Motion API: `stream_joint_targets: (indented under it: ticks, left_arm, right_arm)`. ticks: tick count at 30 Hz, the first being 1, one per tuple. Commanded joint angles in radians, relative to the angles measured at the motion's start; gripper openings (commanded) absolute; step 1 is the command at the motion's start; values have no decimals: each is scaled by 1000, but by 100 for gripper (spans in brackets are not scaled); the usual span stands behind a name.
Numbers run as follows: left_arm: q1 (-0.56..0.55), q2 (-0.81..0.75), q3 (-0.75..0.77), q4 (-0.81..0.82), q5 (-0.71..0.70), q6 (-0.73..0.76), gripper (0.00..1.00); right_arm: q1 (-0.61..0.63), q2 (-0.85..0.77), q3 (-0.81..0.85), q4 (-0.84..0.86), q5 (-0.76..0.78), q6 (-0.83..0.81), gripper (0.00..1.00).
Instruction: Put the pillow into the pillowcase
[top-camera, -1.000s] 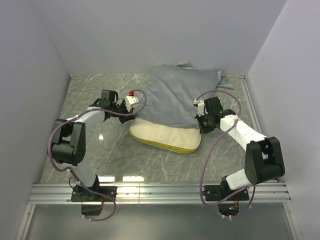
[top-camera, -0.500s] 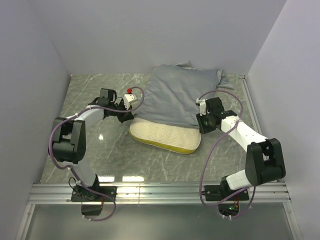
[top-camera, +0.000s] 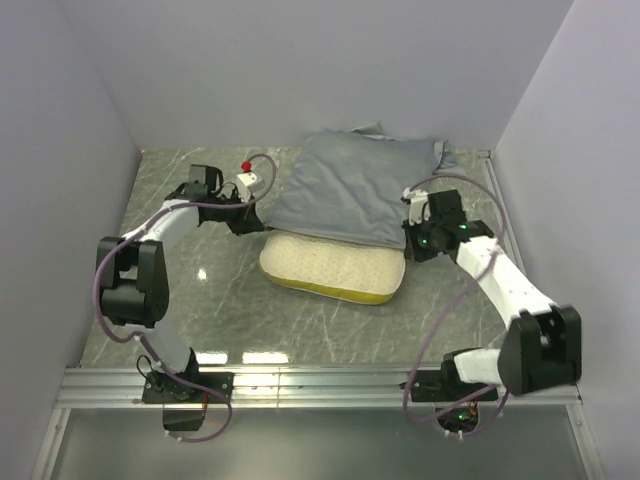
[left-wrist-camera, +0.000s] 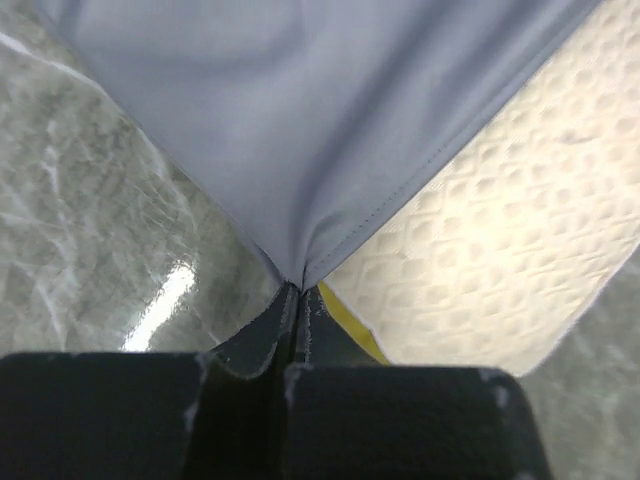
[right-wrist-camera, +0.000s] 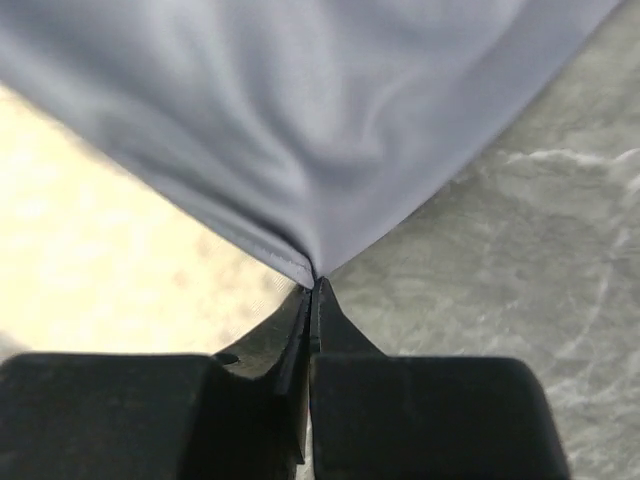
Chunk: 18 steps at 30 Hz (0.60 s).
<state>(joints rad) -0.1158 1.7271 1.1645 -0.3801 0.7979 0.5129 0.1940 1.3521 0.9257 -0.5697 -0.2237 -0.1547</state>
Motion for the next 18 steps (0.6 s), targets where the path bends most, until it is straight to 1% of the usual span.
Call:
stream_joint_targets:
  ticks: [1,2,4,5,7,8,10,11,12,13,14,15,16,17,18]
  left_arm:
    - [28,-133,89,-123,104,-100,0]
    - [33,-156,98,-137,119,-146,1]
    - [41,-214,136,-134,133,-203,0]
    - [57,-230,149,-122,144,-285,0]
    - [70,-260,205,-105,162,-353,0]
    - [82,-267,246,-94,159,-428,0]
    - [96,-280,285,-66,144,-487,0]
    - [96,-284,314,-65,126,-505,0]
    - [96,-285,325,-83,110,-492,0]
    - [96,-282,328,-113,59,-479,1]
    - [96,-279,321,-131,31,-461,0]
    - [96,-270,301,-166,12,-446,0]
    - [96,-236,293,-269,15,-423,0]
    - [96,-222,284,-346,30,-348,0]
    - [96,-210,255,-408,61,-317,0]
  right_arm:
    - [-36,-184,135,-62,-144,-25,0]
    - [-41,-211,154,-79,-202,-20,0]
    - [-66,-278,217,-87,-250,0,0]
    - [-74,-291,243,-111,-291,4,0]
    - [-123,-301,323,-134,-331,15,0]
    - [-151,-304,341,-130,-377,35,0]
    - [-186,-315,399,-127,-408,44,0]
    - [-189,-309,429,-159,-411,34,0]
    - [-189,-291,461,-183,-422,34,0]
    - [-189,-280,522,-200,-434,43,0]
    - [-230,-272,547,-216,-457,59,0]
    - [-241,-263,567,-214,-500,101,0]
    - [-245,-260,594,-208,-512,121,0]
    - [-248,-258,607,-196,-519,151,0]
    - [-255,-251,619,-191,-523,177,0]
